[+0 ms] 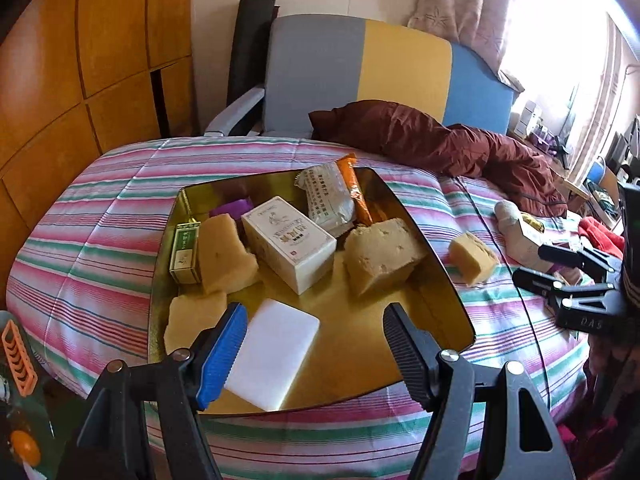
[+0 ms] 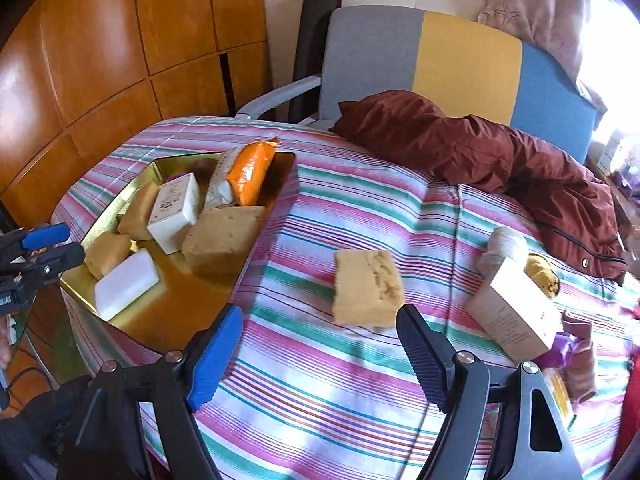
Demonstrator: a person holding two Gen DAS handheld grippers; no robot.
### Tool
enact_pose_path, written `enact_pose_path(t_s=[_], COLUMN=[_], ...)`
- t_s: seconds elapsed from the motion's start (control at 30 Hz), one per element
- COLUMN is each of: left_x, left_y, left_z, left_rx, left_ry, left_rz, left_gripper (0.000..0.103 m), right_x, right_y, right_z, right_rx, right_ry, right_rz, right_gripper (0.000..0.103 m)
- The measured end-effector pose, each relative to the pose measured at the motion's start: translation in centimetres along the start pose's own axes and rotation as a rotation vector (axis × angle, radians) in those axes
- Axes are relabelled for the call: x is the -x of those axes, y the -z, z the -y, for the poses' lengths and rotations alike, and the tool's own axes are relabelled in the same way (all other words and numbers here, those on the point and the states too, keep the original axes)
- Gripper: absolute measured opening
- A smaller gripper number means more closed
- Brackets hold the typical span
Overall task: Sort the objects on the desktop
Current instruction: 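Move both grippers away from the tray toward the white printed box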
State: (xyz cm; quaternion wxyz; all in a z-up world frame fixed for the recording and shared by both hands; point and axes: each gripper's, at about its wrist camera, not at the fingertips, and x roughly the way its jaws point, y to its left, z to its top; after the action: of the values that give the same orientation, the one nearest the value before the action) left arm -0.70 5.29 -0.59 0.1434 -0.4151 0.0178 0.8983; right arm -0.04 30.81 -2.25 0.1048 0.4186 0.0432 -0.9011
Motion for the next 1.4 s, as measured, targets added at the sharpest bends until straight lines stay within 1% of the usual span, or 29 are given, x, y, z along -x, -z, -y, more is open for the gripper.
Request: enact_pose_path(t_s=[0.43,0.6,0.77,0.9,1.07,1.33,1.4], left_x=[-0.3,-0.8,-1.1,-1.4,-1.7,-2.0,-2.0], left_y=[0.1,0.5,0.9,1.2,1.6,1.9,1.9], left_z=[2.5,3.4,3.9,4.4,4.9,5.1,5.3], left_rx=[-0.061,-0.082,-0.087,-0.094,-0.108,-0.109,-0.116], left_ry=[0.026,0.045,0.085,0.109,0.105,0.12,0.126], left_rz=[-0.015,-0.03,-0.051,-0.071,-0.084,-0.101,-0.102], left_gripper=[0.072,0.072,0.072,0.072,0.072,0.072,0.072], right_x=[0.5,0.8,0.8,1.1,1.8,1.0,0.9], right_y=[0.4,0.6,0.8,0.8,0.9,1.0,0.9], right_z=[4.7,6.1,8.0,10.1,13.1,17.3,18.3], right_rx=[-0.063,-0.1,-0.153,-0.213,-0.285,-0.314,-0.329], right_ry=[0.064,0.075,0.083,0.087,0.12,0.195,0.176], right_rz=[-0.007,0.001,-0.012,-0.013,-0.001,-0.033,-0.023], right_gripper=[0.081,0.088,0.089,0.089,0.089,0.09,0.091])
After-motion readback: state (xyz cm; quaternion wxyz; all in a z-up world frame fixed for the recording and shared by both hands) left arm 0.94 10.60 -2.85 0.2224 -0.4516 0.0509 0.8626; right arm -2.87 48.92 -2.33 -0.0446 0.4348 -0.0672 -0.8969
